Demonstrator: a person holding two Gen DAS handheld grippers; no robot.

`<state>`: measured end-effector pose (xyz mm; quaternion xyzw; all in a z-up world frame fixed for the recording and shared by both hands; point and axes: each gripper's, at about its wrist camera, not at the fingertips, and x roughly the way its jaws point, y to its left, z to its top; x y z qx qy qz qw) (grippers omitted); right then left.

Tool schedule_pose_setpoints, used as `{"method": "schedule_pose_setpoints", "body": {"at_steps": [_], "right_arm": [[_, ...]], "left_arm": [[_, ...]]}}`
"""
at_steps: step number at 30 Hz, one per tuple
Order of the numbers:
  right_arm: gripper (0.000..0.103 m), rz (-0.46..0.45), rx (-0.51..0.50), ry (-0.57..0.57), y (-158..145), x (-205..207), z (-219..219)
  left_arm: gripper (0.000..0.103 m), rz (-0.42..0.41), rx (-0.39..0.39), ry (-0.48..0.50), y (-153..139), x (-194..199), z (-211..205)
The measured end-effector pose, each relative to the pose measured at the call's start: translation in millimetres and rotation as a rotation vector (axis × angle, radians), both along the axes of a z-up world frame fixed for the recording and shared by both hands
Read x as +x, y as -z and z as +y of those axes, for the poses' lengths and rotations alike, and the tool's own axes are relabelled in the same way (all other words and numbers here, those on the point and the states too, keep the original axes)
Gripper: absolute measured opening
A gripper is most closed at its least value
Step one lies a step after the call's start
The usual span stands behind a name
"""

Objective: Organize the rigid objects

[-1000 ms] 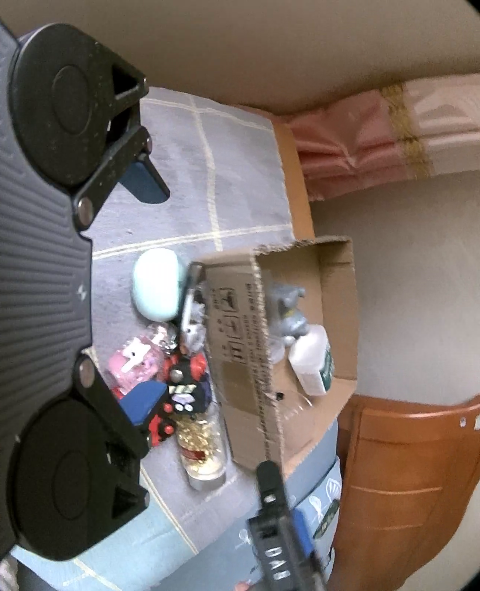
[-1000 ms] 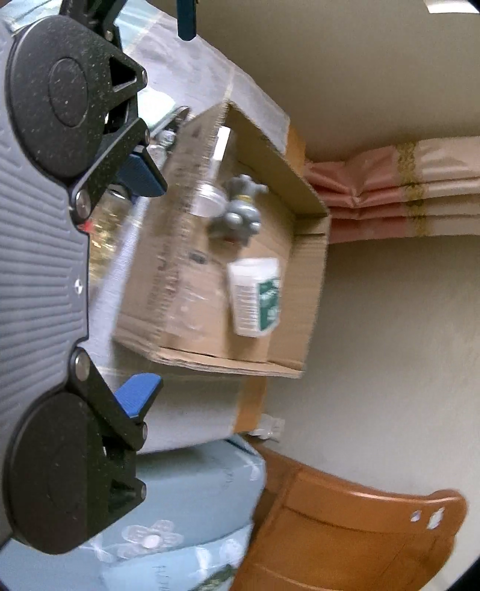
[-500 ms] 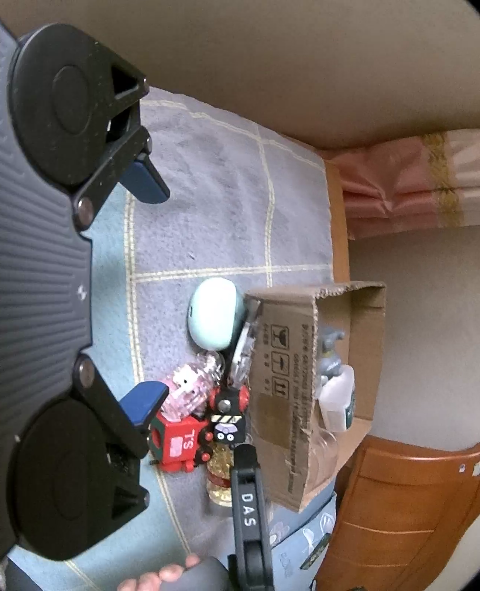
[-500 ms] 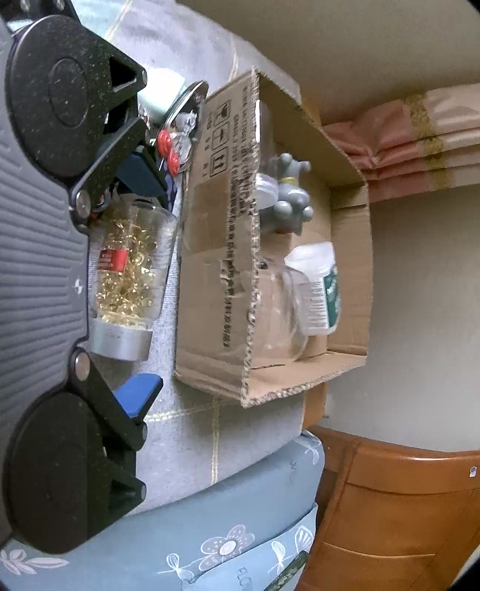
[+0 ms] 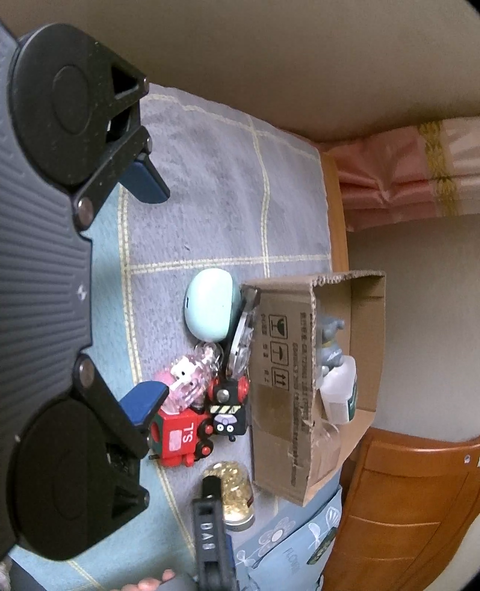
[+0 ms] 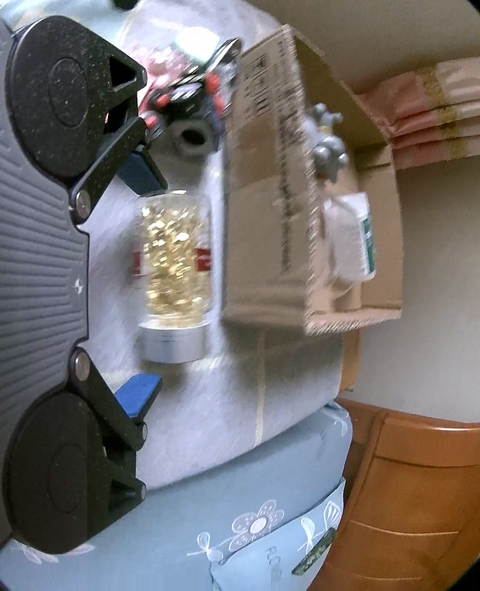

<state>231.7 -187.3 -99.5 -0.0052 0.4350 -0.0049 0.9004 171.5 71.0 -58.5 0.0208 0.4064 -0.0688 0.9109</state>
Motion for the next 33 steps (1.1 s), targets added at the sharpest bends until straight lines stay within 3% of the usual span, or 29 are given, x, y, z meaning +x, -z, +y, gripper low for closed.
{"method": "schedule_pose_setpoints", "body": {"at_steps": [5, 14, 20, 26, 33], "right_arm": [[0.103, 0.031, 0.007, -0.007, 15, -4, -17], [0.103, -0.099, 0.008, -0.151, 22, -17, -28], [0.103, -0.129, 0.012, -0.186, 23, -13, -30], [0.103, -0.15, 0.013, -0.173, 24, -12, -28], [0.103, -0.157, 0.013, -0.171, 26, -12, -28]], "left_arm": [[0.102, 0.0, 0.0, 0.025, 1, 3, -7], [0.102, -0.012, 0.009, 0.121, 12, 9, -14], [0.102, -0.043, 0.04, 0.189, 13, 18, -10], [0.102, -0.101, 0.048, 0.131, 12, 40, 9], [0.102, -0.045, 0.042, 0.142, 33, 63, 9]]}}
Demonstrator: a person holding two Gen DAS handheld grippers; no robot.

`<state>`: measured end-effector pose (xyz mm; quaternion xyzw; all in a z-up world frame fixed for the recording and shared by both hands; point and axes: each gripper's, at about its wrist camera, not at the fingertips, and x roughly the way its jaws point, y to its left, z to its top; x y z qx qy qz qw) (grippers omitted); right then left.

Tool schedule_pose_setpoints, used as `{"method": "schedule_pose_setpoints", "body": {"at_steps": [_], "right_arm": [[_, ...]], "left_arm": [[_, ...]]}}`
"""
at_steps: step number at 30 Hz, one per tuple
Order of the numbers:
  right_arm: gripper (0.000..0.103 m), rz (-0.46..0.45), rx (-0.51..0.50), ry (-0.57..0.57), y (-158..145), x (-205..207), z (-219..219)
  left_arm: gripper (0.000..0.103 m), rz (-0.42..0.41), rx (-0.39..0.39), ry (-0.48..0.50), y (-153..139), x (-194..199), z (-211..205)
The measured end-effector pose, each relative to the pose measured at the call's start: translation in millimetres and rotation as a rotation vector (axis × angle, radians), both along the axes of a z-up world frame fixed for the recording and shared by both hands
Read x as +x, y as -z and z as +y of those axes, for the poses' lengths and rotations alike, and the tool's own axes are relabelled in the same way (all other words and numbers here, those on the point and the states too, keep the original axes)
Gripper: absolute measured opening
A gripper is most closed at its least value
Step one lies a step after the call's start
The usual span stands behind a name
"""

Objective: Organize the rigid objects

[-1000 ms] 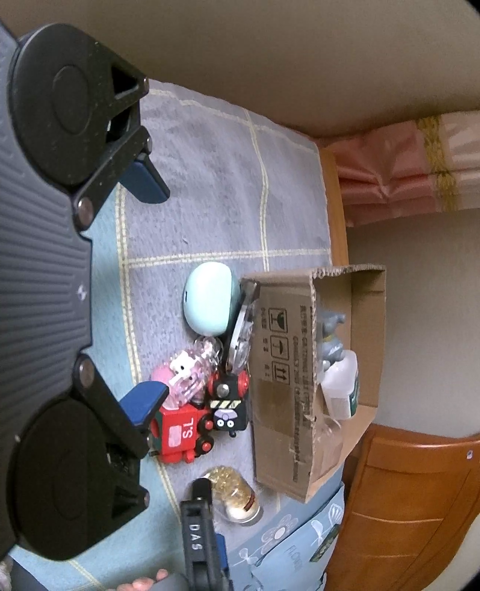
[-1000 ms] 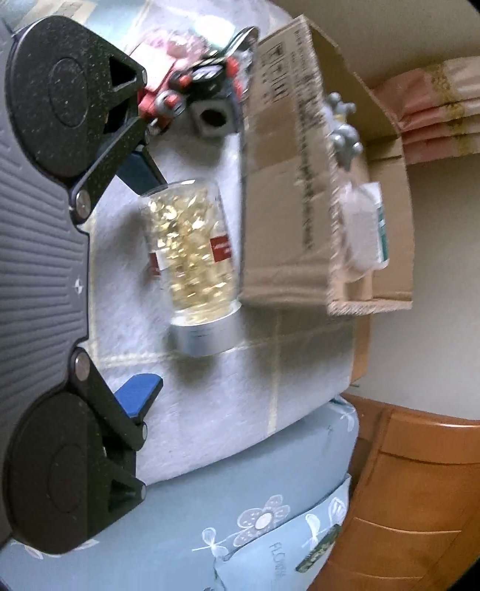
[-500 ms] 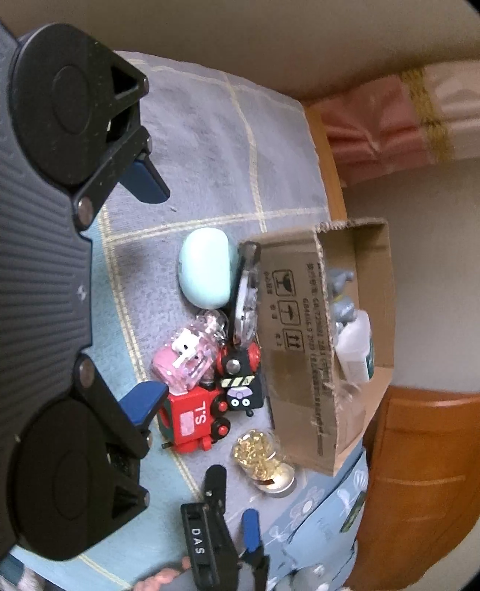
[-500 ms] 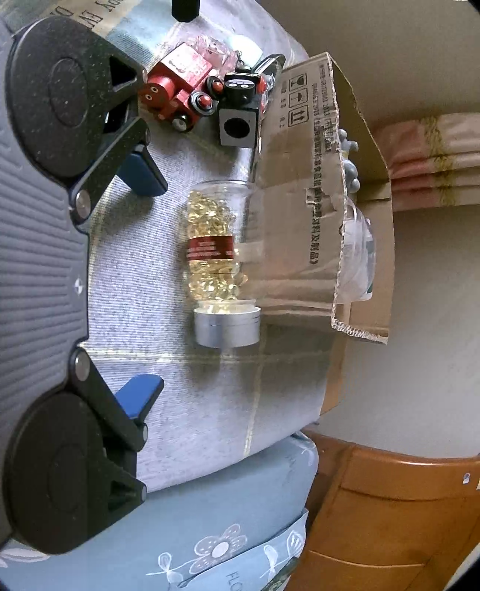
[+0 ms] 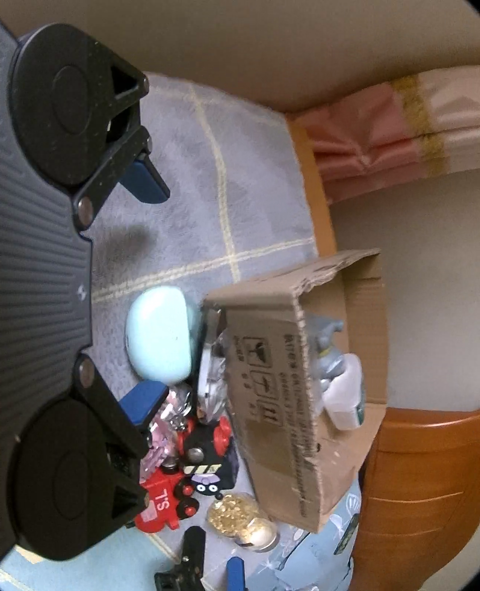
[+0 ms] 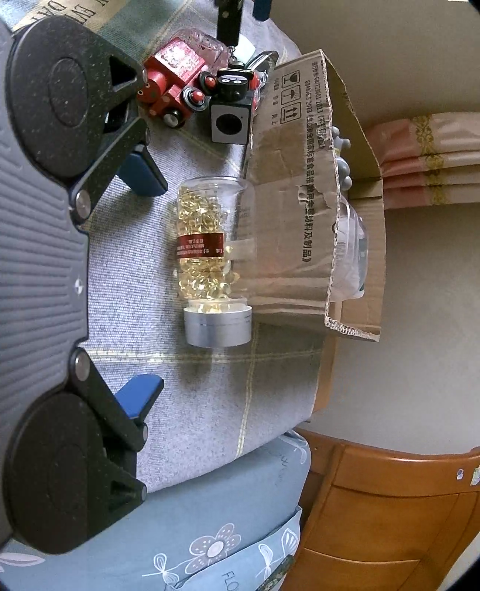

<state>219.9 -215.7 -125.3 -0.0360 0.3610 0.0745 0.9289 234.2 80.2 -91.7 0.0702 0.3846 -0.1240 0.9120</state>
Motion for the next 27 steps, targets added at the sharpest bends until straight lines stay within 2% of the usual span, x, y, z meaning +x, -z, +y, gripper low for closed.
{"method": "schedule_pose_setpoints", "body": {"at_steps": [6, 13, 27], "right_arm": [[0.103, 0.0, 0.0, -0.003, 0, 1, 0], [0.103, 0.002, 0.001, -0.042, -1, 3, -3], [0.103, 0.032, -0.005, -0.075, -4, 29, 10]], "left_arm": [[0.102, 0.024, -0.008, -0.01, 12, 10, -5], [0.102, 0.027, -0.01, -0.035, 11, 5, 11], [0.097, 0.021, -0.028, 0.013, 10, 13, -3]]}}
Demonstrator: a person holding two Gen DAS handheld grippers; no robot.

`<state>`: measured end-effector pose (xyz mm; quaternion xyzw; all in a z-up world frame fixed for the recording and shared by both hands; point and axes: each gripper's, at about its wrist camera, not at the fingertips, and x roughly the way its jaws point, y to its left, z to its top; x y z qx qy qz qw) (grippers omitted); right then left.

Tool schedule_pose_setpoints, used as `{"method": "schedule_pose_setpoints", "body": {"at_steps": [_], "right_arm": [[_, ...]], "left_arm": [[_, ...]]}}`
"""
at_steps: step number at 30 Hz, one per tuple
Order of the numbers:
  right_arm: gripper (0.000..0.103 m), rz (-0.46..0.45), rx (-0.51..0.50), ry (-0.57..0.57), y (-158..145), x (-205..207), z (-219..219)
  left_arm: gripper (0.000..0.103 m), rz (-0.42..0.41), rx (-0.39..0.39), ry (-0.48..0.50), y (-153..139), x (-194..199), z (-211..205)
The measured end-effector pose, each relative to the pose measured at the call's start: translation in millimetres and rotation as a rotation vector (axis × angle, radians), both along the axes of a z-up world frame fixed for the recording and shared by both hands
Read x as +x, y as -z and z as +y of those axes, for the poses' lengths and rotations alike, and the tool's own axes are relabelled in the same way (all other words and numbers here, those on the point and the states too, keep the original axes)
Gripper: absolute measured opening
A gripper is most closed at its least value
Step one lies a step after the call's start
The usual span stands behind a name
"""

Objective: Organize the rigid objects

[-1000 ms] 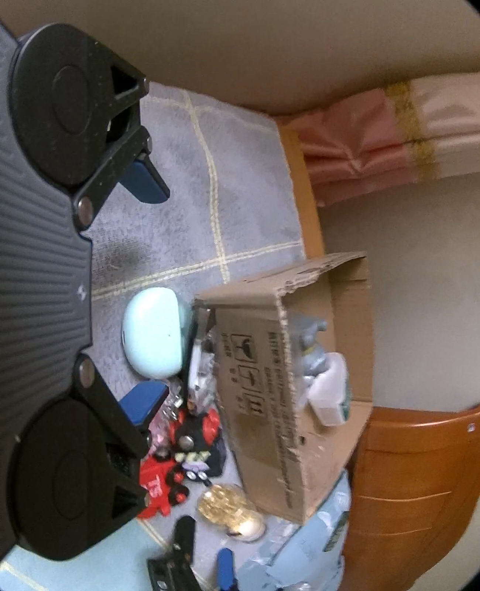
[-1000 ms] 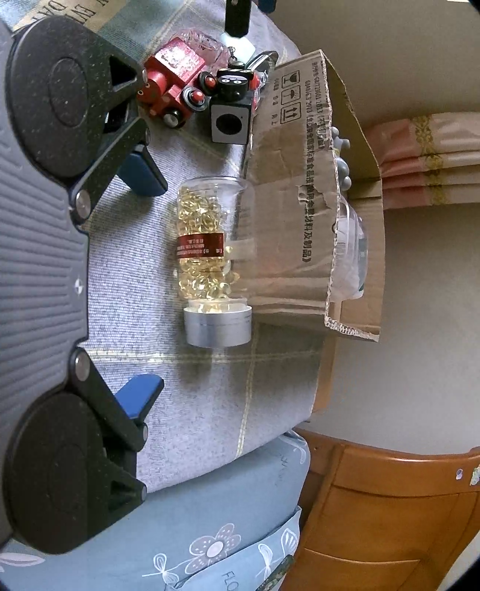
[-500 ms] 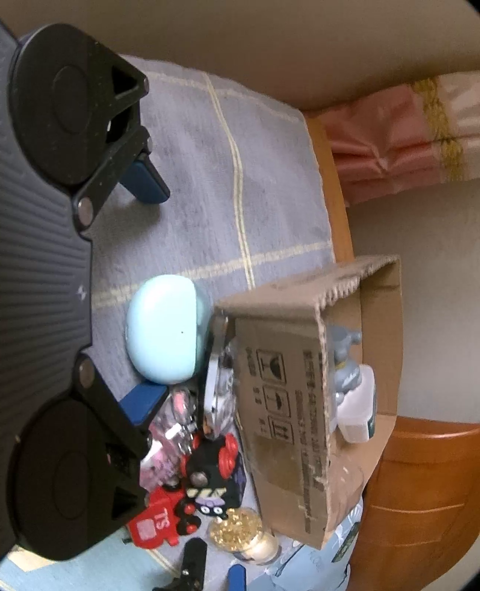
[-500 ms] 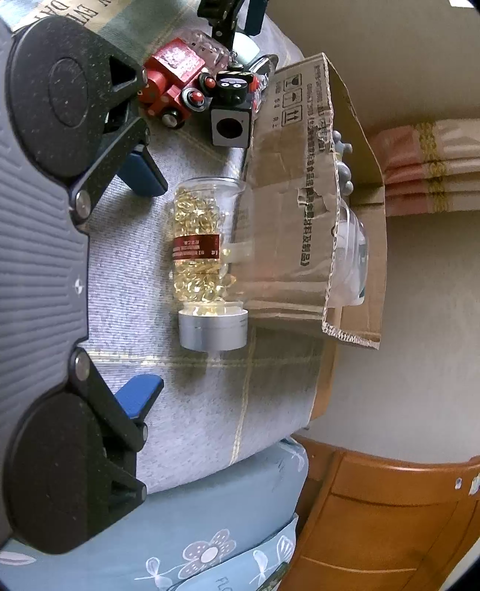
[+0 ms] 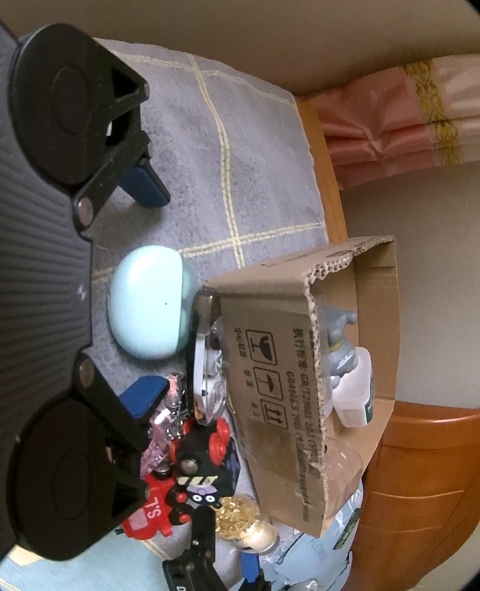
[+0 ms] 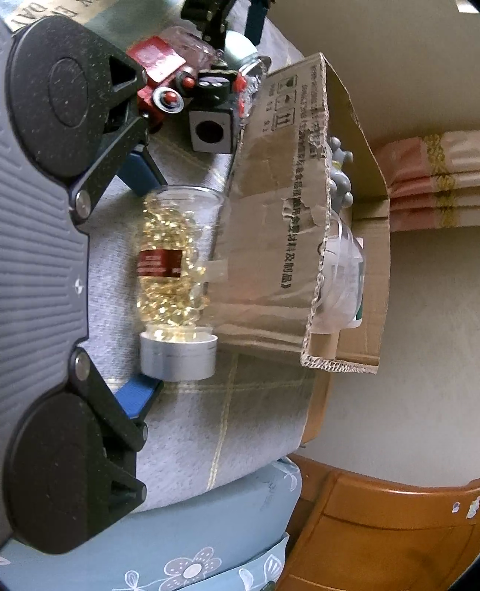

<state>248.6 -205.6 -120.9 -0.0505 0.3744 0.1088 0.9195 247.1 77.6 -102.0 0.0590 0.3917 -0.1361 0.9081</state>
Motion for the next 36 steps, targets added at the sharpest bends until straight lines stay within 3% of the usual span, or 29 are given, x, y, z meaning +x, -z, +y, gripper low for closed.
{"method": "schedule_pose_setpoints", "body": {"at_steps": [16, 24, 36], "right_arm": [[0.103, 0.049, -0.029, 0.11, -8, 14, 17], [0.096, 0.057, -0.038, 0.116, -16, 15, 18], [0.096, 0.144, -0.017, 0.03, -26, 0, 9]], "left_arm": [[0.082, -0.009, 0.0, 0.039, -4, -2, -3], [0.061, -0.001, 0.003, 0.04, -8, -5, -4], [0.06, 0.086, 0.005, 0.045, -16, -17, 6]]}}
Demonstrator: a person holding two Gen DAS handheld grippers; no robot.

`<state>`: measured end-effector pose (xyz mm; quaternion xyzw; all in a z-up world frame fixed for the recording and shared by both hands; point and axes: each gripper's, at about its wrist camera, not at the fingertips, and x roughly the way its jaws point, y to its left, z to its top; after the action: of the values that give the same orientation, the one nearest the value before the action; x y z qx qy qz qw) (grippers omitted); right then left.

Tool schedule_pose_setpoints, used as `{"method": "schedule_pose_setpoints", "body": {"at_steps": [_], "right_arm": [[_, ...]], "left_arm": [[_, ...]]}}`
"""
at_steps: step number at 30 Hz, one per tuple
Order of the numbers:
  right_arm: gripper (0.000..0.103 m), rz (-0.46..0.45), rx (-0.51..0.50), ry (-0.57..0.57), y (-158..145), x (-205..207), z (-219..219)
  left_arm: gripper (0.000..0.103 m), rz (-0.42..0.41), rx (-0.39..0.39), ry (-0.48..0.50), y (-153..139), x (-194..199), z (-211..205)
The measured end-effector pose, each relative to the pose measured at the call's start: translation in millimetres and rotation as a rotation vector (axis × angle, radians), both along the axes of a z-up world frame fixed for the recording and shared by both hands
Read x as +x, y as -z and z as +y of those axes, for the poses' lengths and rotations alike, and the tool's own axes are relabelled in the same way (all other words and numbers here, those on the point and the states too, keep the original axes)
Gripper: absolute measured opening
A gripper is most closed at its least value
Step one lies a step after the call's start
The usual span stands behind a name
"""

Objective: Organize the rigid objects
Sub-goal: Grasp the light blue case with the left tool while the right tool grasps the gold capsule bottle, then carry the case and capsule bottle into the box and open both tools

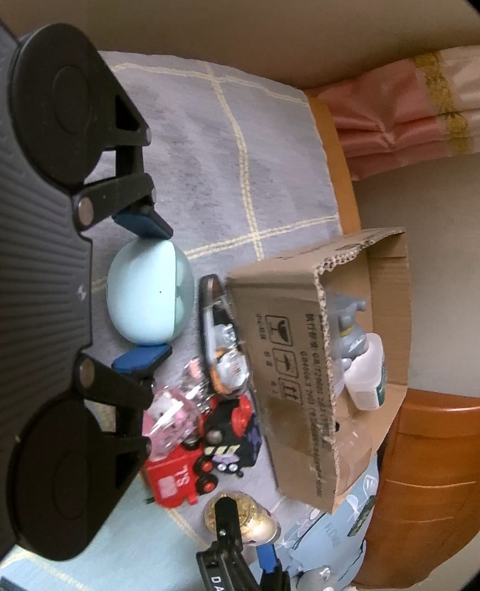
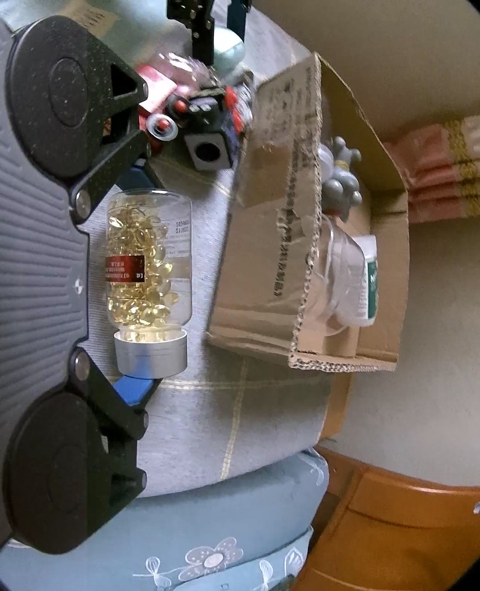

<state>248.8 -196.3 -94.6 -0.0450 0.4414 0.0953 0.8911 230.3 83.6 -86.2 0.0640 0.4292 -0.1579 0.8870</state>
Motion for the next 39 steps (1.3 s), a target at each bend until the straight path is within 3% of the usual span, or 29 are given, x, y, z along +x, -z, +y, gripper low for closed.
{"method": "schedule_pose_setpoints", "body": {"at_steps": [8, 13, 20, 31, 39], "right_arm": [[0.096, 0.043, 0.033, -0.084, -23, -15, -8], [0.096, 0.012, 0.034, -0.16, -51, -20, -2], [0.096, -0.069, 0.058, -0.229, -91, -3, 6], [0.096, -0.116, 0.04, -0.174, -120, 66, 18], [0.096, -0.055, 0.035, -0.051, -102, 122, 21]], "left_arm": [[0.06, 0.053, 0.012, 0.035, -21, -15, 6], [0.06, 0.056, 0.02, 0.067, -45, -19, 2], [0.06, -0.001, 0.012, 0.098, -86, -5, -10], [0.06, -0.091, -0.014, 0.081, -126, 66, -36], [0.06, -0.087, -0.001, 0.048, -119, 111, -61]]}}
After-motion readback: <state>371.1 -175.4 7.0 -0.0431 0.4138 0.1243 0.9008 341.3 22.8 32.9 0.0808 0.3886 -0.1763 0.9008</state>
